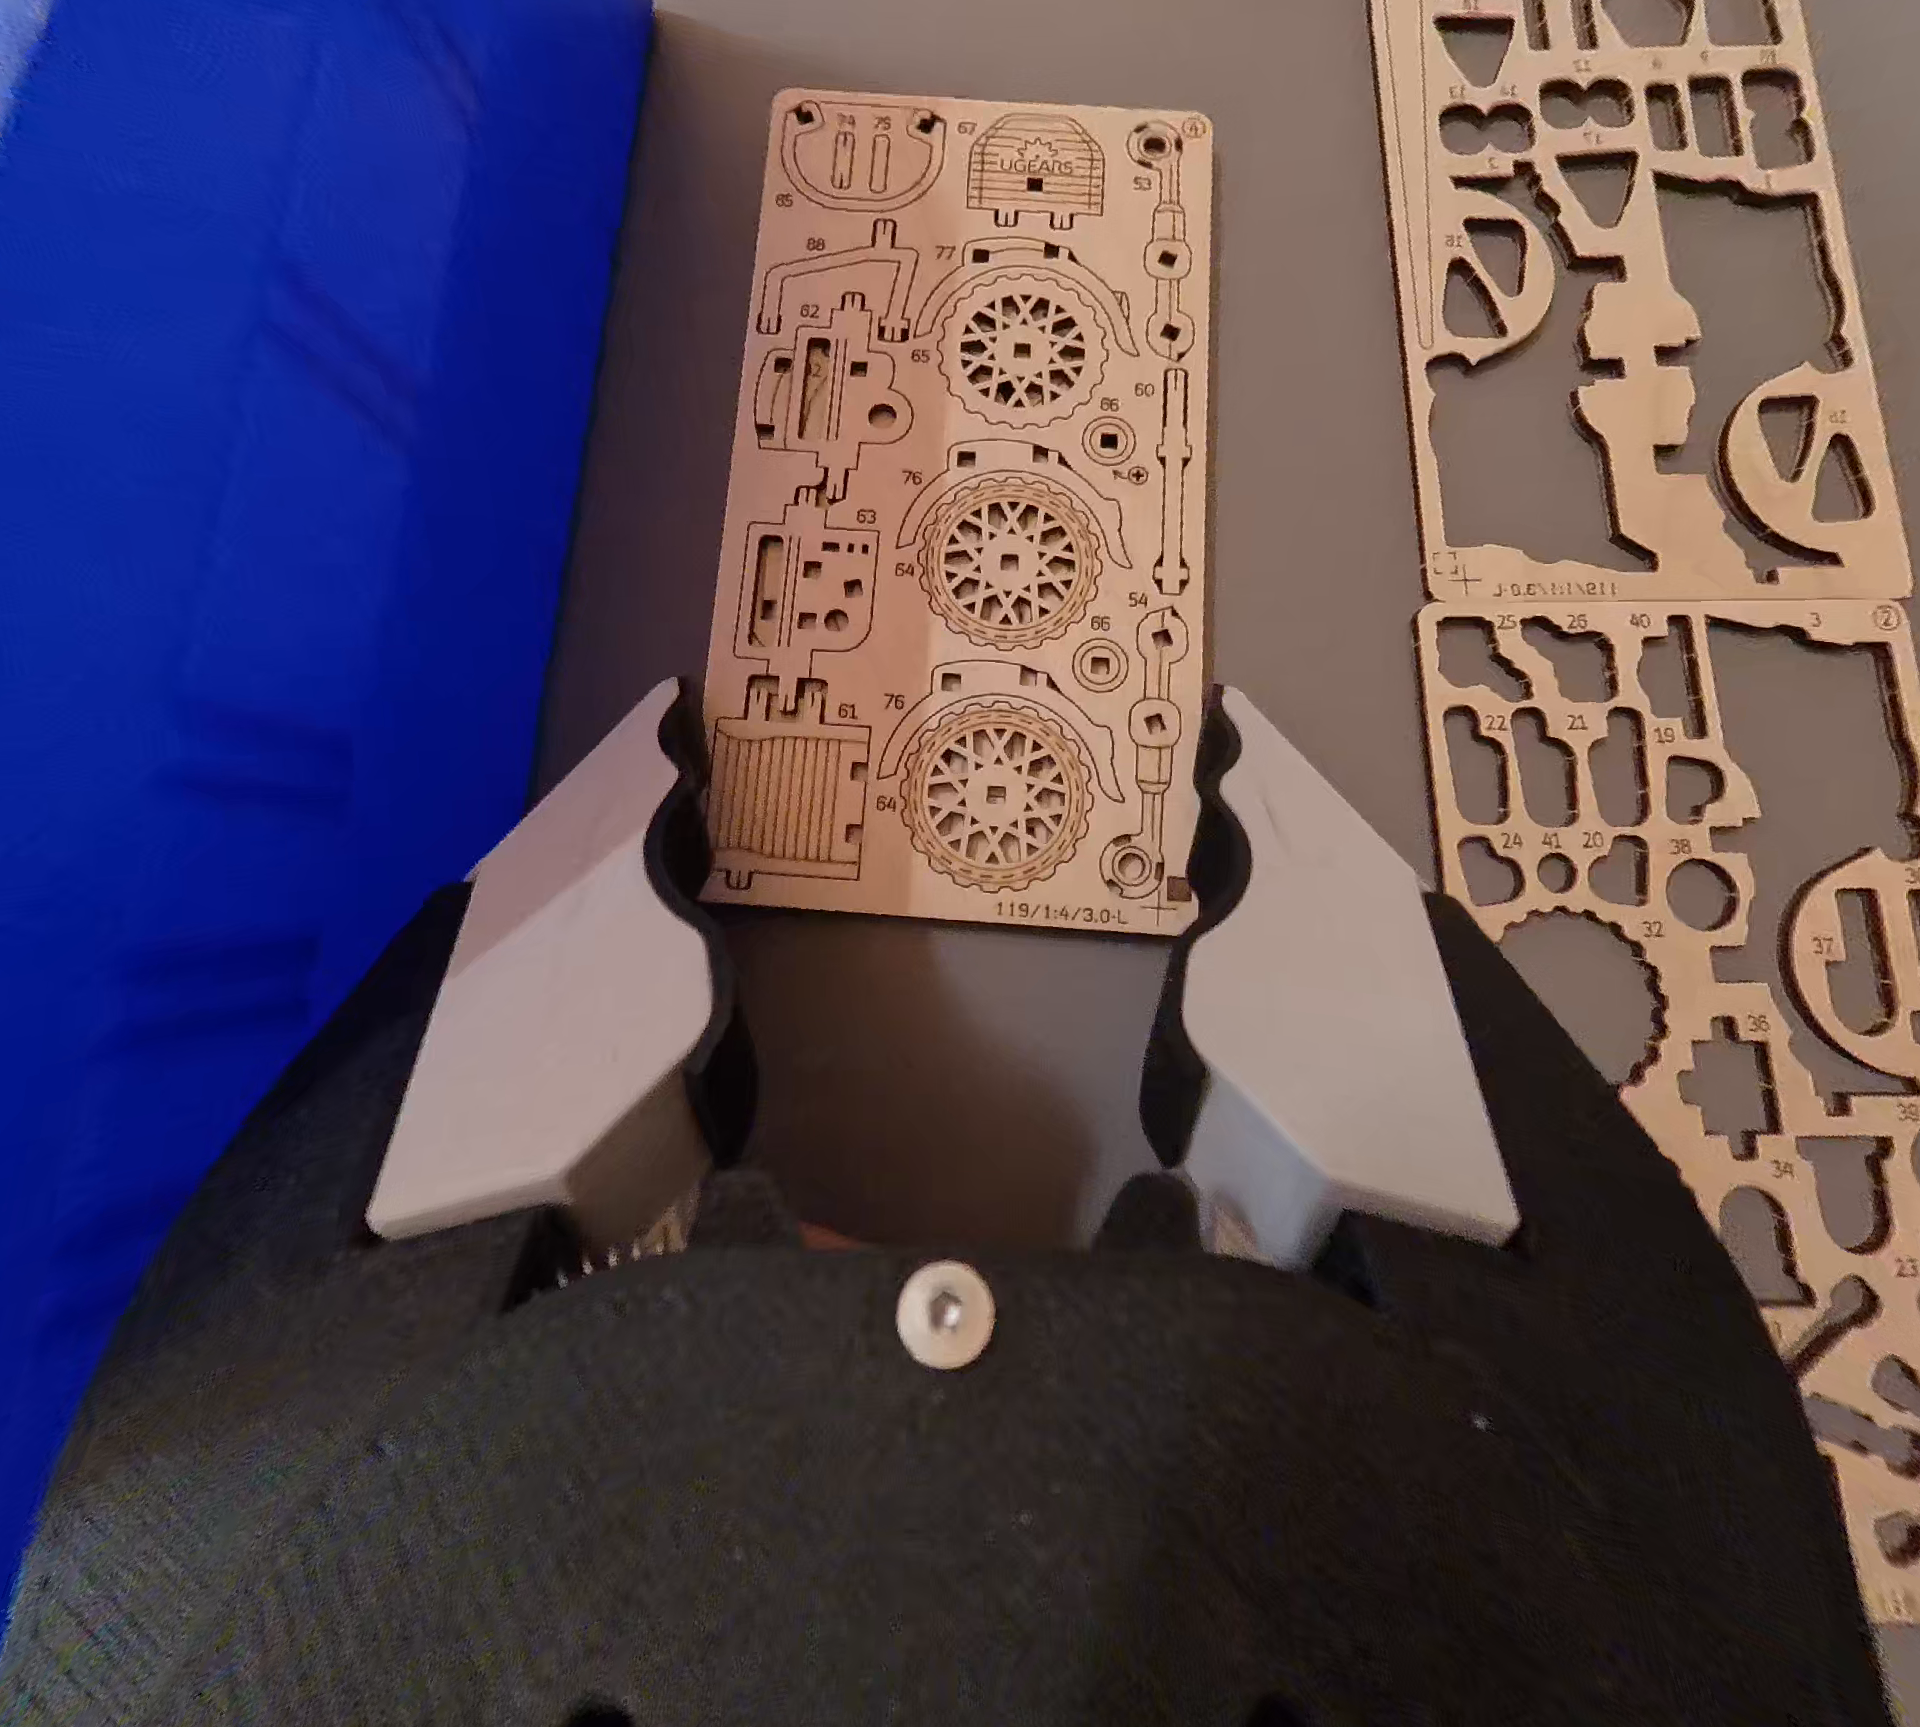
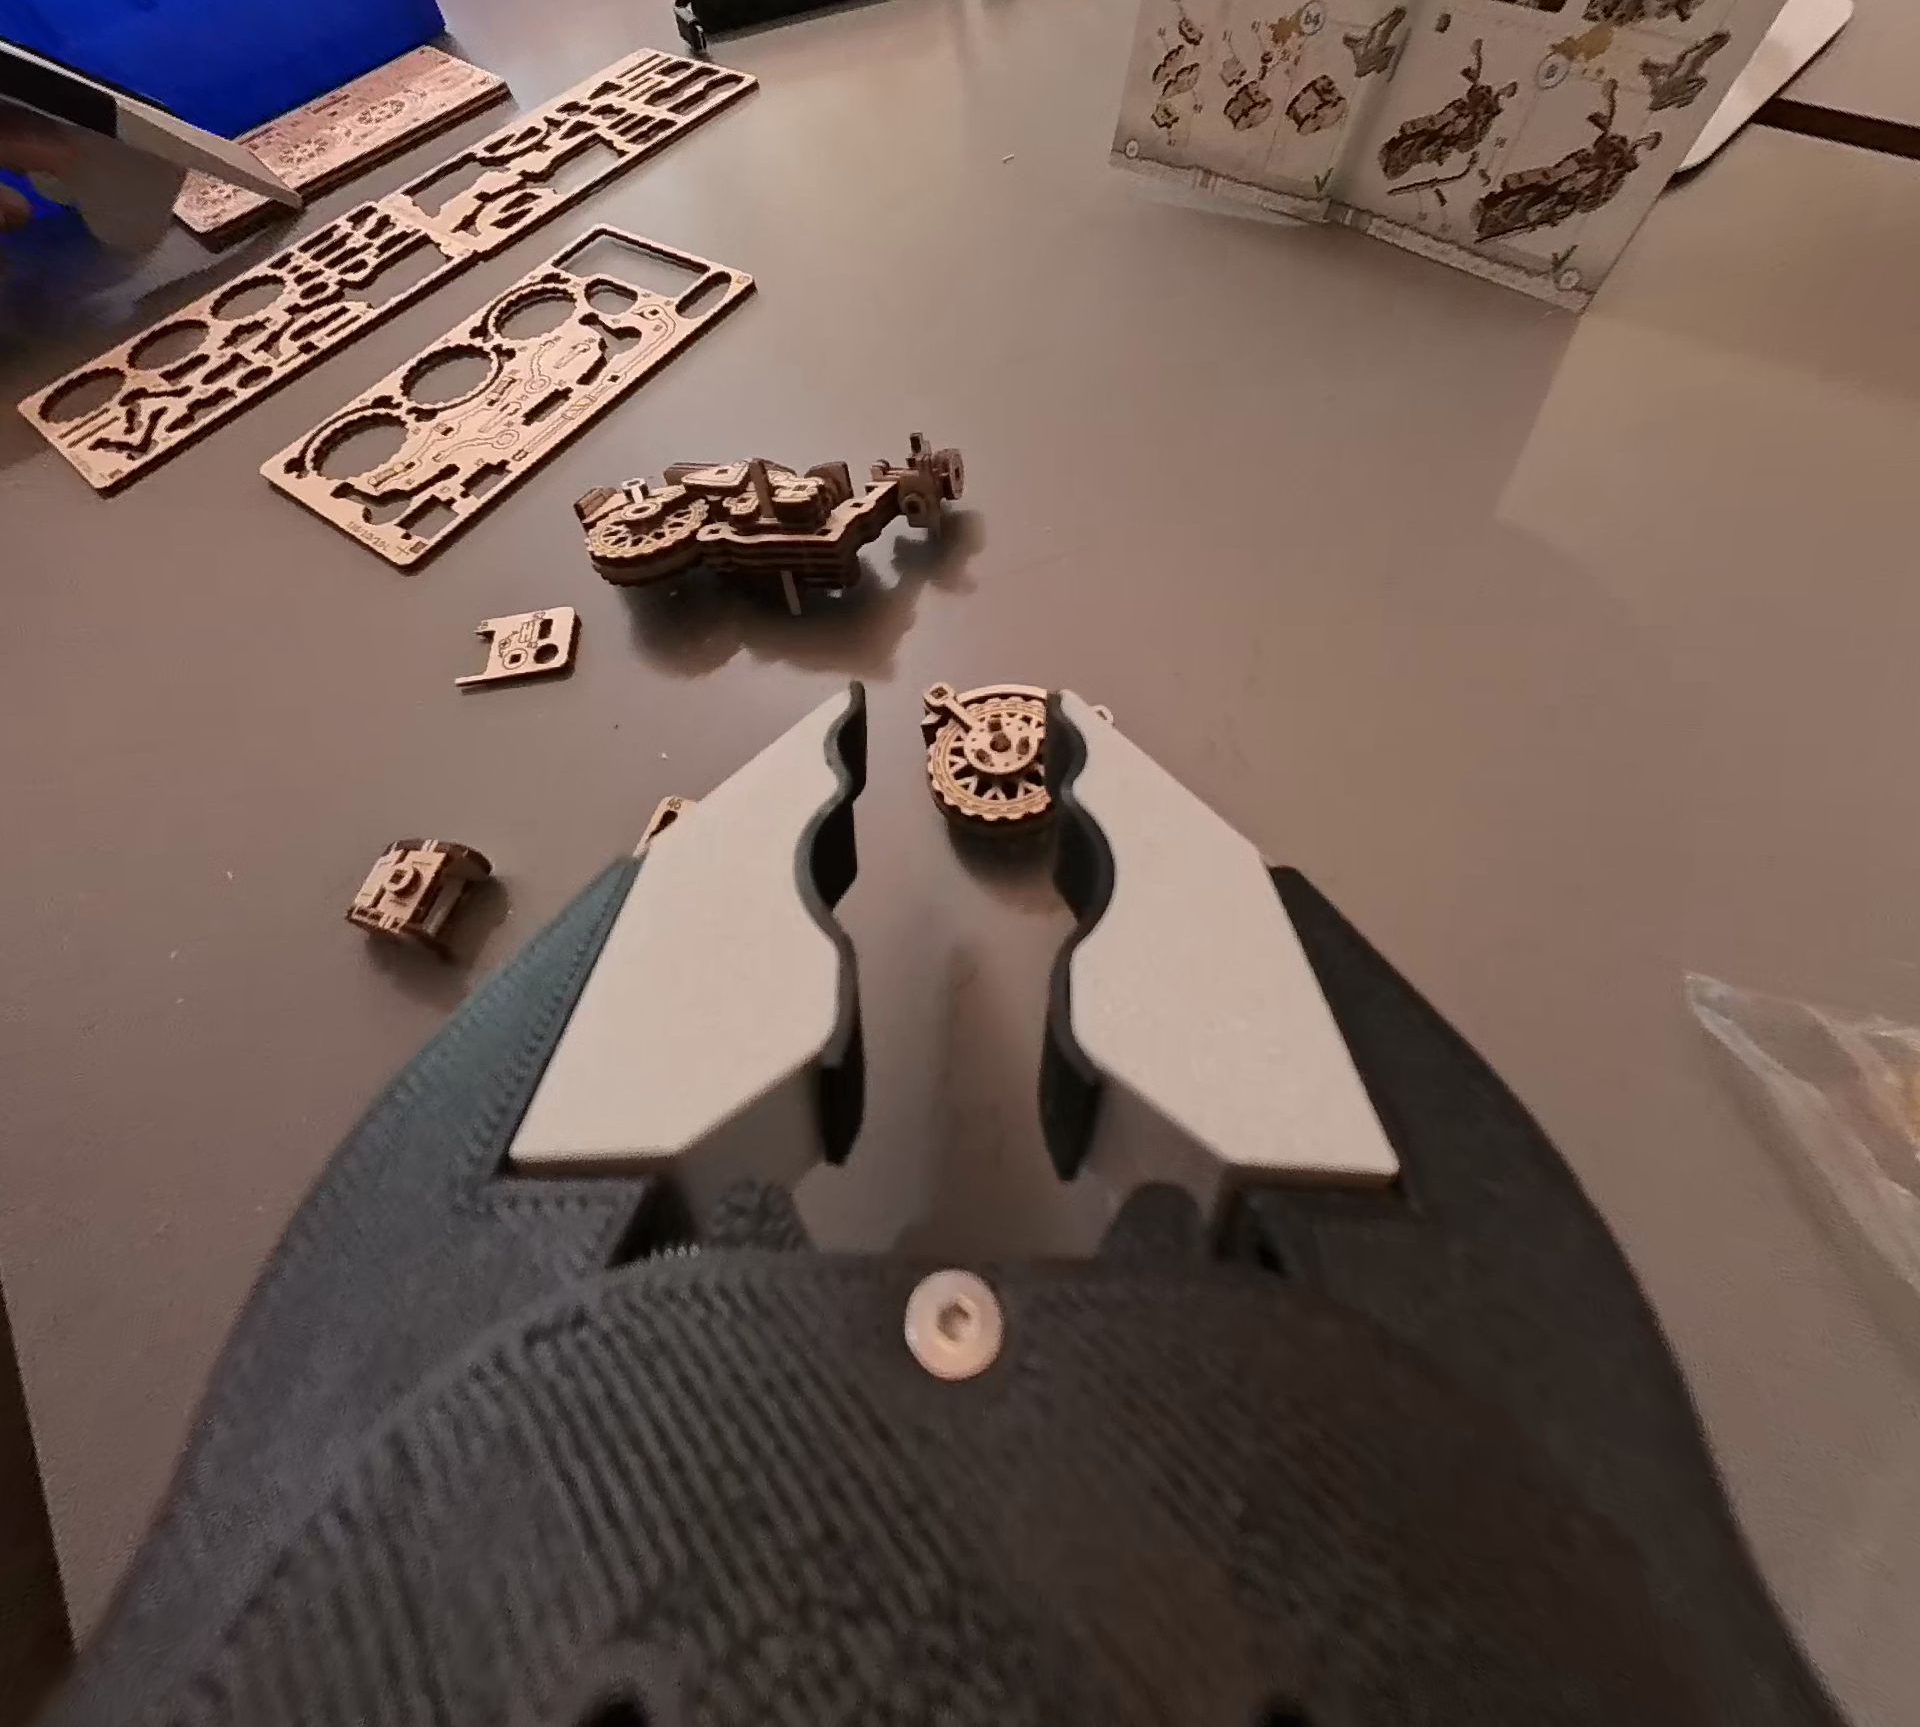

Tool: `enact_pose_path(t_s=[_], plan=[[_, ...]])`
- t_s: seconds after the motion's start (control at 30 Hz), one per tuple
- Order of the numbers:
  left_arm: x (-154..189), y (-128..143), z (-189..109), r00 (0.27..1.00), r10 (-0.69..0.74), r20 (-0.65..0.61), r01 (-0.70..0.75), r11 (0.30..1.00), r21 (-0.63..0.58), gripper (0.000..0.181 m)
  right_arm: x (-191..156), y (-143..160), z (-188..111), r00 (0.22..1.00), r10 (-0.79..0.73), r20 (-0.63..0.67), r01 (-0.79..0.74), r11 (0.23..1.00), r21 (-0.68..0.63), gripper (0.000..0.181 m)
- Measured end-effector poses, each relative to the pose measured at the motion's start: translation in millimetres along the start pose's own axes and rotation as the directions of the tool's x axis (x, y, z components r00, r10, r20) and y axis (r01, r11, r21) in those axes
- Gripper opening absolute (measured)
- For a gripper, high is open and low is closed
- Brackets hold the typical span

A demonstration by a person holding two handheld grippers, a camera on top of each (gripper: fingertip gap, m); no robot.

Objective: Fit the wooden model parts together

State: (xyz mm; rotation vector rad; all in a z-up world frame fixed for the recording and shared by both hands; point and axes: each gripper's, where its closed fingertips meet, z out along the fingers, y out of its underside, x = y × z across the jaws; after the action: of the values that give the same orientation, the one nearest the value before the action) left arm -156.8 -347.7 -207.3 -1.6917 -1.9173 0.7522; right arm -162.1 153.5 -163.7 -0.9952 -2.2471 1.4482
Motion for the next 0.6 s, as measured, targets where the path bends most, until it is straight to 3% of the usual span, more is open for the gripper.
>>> enact_pose_path(t_s=[0.43,0.6], plan=[[-3,-38,-33,0.998,-0.042,0.036,0.036,0.986,0.166,0.094,1,-1,-1,1.0,0.006,0.001,-0.006,1.0,0.005,0.032],[9,-43,-48,1.0,-0.026,0.001,0.025,0.987,0.158,0.093,1,-1,-1,1.0,0.004,-0.001,-0.004,1.0,0.006,0.032]])
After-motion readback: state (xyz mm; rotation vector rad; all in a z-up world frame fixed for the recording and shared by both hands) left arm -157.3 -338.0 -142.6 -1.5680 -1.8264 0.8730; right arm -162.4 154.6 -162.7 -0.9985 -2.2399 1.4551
